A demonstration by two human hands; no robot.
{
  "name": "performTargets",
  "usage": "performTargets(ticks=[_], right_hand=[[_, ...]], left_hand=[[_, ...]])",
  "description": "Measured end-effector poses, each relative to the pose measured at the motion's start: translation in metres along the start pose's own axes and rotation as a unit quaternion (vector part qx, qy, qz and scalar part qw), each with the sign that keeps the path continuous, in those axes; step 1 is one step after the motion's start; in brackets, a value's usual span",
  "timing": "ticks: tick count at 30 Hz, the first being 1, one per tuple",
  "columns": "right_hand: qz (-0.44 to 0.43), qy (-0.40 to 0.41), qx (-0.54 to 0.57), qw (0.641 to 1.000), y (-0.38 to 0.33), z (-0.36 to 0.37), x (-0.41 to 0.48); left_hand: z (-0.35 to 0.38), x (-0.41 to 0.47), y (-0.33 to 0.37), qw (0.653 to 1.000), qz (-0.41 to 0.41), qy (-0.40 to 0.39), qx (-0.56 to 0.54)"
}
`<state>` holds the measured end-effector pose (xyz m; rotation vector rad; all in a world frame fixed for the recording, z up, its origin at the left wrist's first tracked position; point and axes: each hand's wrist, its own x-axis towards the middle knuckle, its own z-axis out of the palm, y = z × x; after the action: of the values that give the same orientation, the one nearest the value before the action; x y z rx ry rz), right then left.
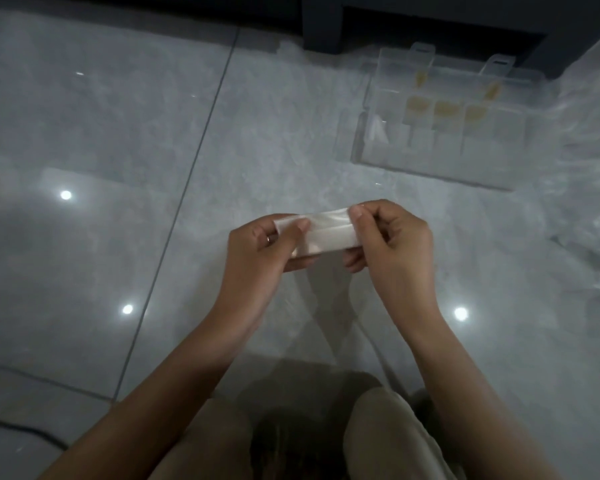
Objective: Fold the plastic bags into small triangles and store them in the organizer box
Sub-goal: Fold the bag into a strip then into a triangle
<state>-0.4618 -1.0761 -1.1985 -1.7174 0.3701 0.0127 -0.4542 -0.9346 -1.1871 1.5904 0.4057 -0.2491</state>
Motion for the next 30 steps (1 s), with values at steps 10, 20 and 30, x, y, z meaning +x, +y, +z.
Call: performTargets(ticks=[10, 20, 30], right_hand=[[-0.041, 0.048, 0.037, 0.997, -0.003, 0.007, -0.006], [-0.154, -0.044, -0.099, 0.982, 0.009, -0.015, 0.011], [-0.105, -0.112, -0.182, 0.971, 0.017, -0.018, 0.014]], left_hand=[[-0.006, -0.001, -0.003, 0.981, 0.129, 0.043, 0.14], [-0.039, 0.019, -0.011, 0.964, 0.147, 0.037, 0.218], [-0.01, 0.021, 0.007, 0.939, 0.121, -0.162, 0.278]])
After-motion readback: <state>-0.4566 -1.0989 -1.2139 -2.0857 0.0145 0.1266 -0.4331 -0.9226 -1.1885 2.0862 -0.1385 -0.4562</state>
